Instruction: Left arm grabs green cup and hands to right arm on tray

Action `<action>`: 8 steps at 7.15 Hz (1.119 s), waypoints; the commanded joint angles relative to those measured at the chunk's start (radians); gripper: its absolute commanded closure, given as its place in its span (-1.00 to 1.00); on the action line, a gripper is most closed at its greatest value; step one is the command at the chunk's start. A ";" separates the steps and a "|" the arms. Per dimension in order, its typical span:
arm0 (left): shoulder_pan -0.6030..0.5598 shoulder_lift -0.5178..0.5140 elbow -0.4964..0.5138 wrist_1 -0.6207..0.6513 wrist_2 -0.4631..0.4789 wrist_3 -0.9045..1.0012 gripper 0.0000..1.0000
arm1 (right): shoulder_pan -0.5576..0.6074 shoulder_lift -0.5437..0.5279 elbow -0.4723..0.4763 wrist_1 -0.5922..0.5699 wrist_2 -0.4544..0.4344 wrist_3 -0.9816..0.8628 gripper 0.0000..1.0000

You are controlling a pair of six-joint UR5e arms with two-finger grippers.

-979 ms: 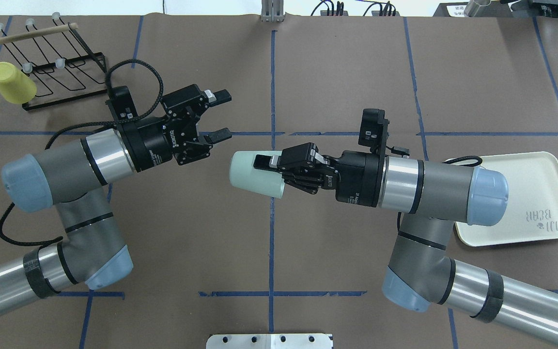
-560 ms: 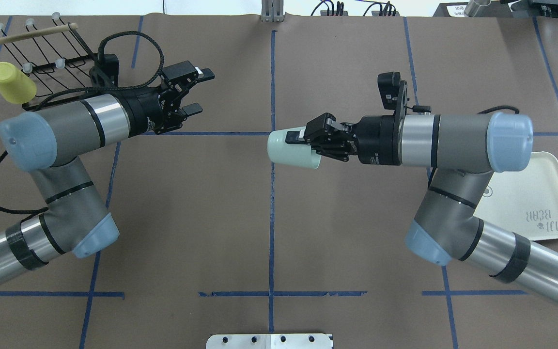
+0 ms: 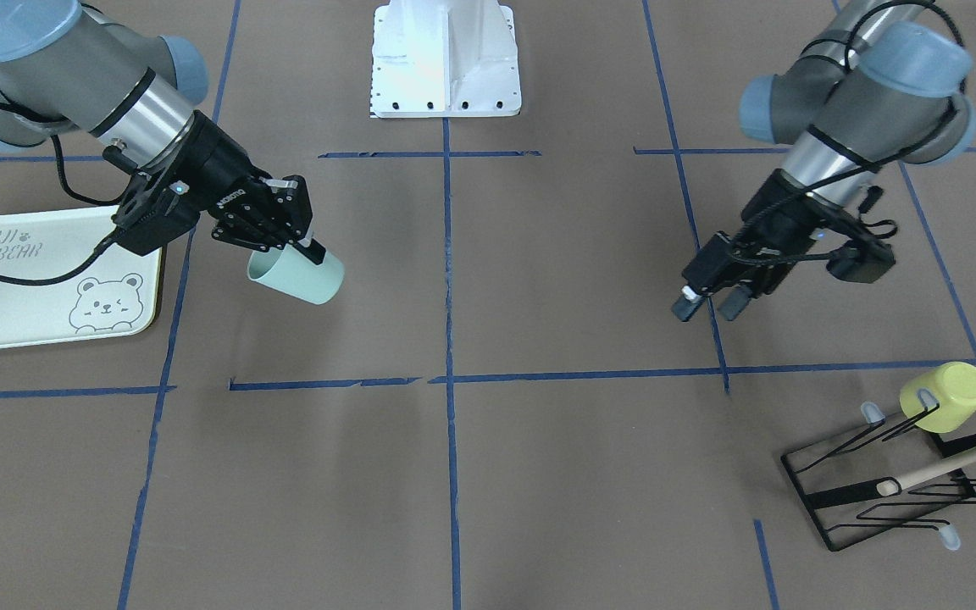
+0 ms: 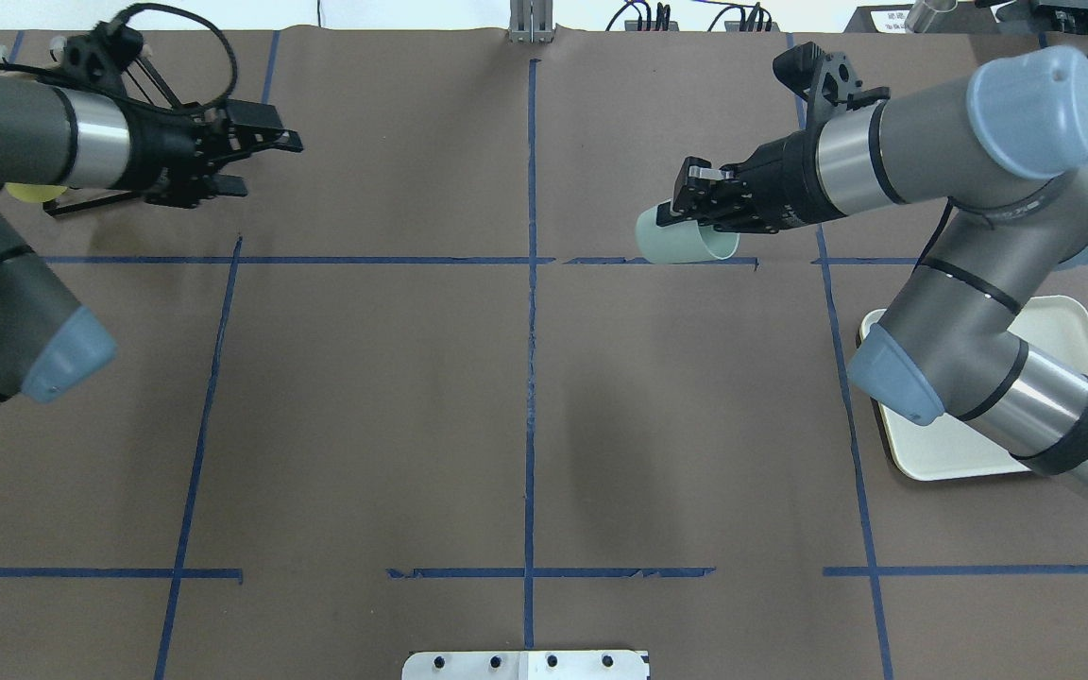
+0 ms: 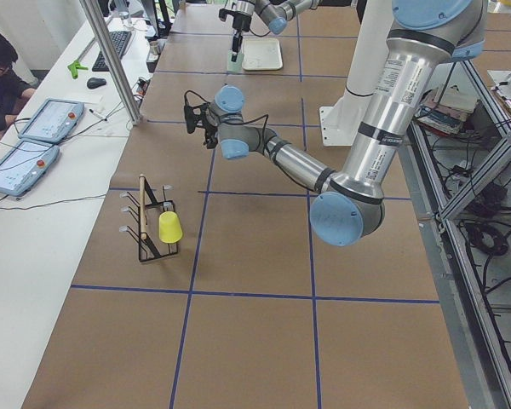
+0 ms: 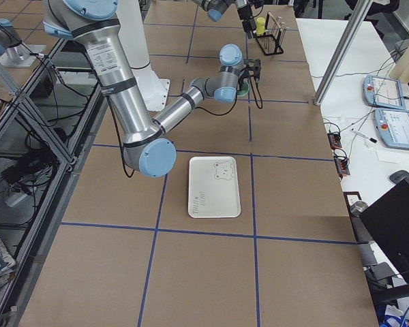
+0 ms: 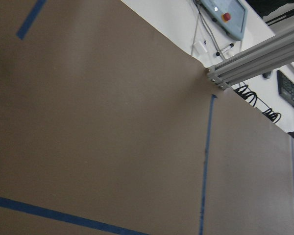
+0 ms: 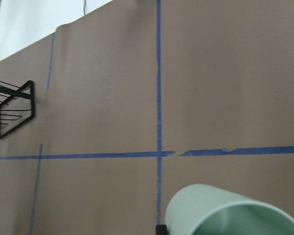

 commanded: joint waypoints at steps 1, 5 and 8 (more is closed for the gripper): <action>-0.144 0.148 -0.097 0.253 -0.149 0.467 -1.00 | 0.079 -0.002 0.179 -0.564 0.007 -0.456 1.00; -0.414 0.319 -0.116 0.746 -0.221 1.365 -1.00 | 0.232 -0.228 0.192 -0.619 0.016 -0.961 1.00; -0.559 0.346 -0.103 0.896 -0.236 1.586 -1.00 | 0.317 -0.377 0.191 -0.600 0.091 -1.067 1.00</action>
